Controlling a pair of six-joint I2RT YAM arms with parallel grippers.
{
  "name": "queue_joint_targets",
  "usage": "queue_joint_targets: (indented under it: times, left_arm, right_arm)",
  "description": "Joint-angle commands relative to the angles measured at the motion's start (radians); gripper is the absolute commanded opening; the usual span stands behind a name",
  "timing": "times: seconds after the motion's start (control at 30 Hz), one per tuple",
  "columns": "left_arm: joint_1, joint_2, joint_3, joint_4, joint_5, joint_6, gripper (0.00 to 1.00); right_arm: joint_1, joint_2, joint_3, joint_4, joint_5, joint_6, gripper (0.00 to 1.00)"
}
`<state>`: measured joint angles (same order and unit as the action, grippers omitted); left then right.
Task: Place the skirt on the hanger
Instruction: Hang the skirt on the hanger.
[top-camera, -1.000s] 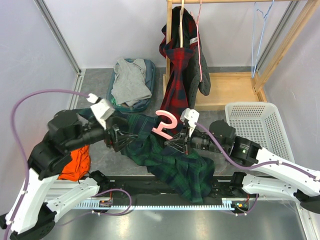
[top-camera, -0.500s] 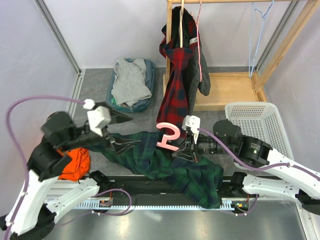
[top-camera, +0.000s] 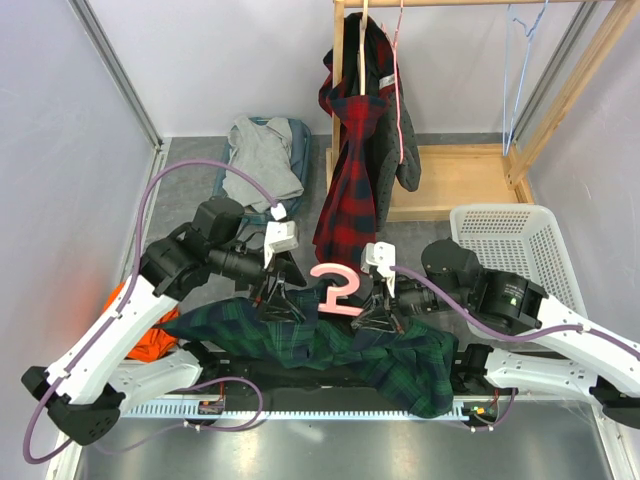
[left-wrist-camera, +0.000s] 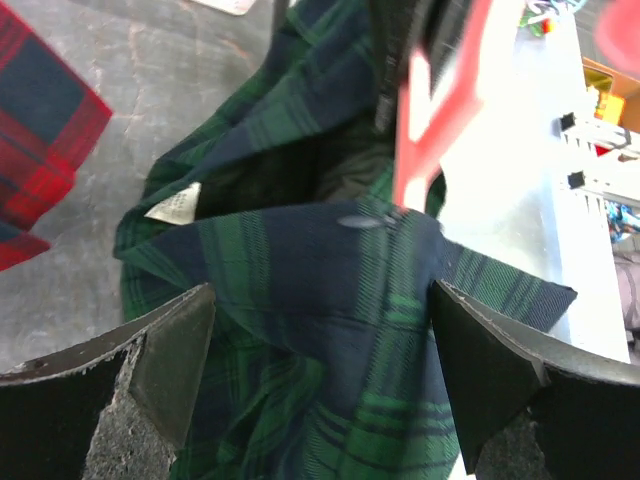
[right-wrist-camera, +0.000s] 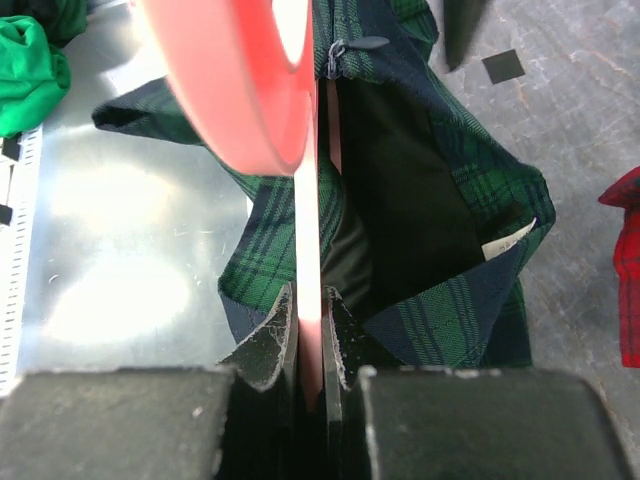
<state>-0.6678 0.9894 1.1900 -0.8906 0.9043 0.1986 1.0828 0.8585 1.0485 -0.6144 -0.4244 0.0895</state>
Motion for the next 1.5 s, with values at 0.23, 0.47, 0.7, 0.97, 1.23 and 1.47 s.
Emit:
queue_joint_targets:
  times: [0.23,0.47,0.7,0.97,1.23,1.47]
  left_arm:
    - [-0.047,-0.092,-0.083,-0.019,-0.082,0.019,0.68]
    - [-0.047,-0.124,-0.075,-0.004,-0.251,-0.004,0.42]
    - [-0.047,-0.120,-0.072,0.030,-0.300,-0.030,0.05]
    - [-0.047,-0.164,-0.079,0.077,-0.404,-0.041,0.02]
    - [-0.047,-0.190,-0.101,0.104,-0.389,-0.057,0.02]
    - [-0.047,-0.195,-0.144,0.145,-0.401,-0.096,0.02]
  right_arm:
    - [0.003,-0.107,0.093,0.110,0.052,-0.010,0.00]
    - [0.005,-0.162,0.104,0.048,0.081,-0.002,0.00]
    - [0.003,-0.167,0.088,0.044,0.070,0.013,0.00]
    - [0.003,-0.125,0.082,0.039,0.114,0.012,0.19]
    - [0.003,-0.033,0.055,0.105,0.145,-0.030,0.59]
    - [0.003,0.077,-0.097,0.220,0.154,0.013,0.60]
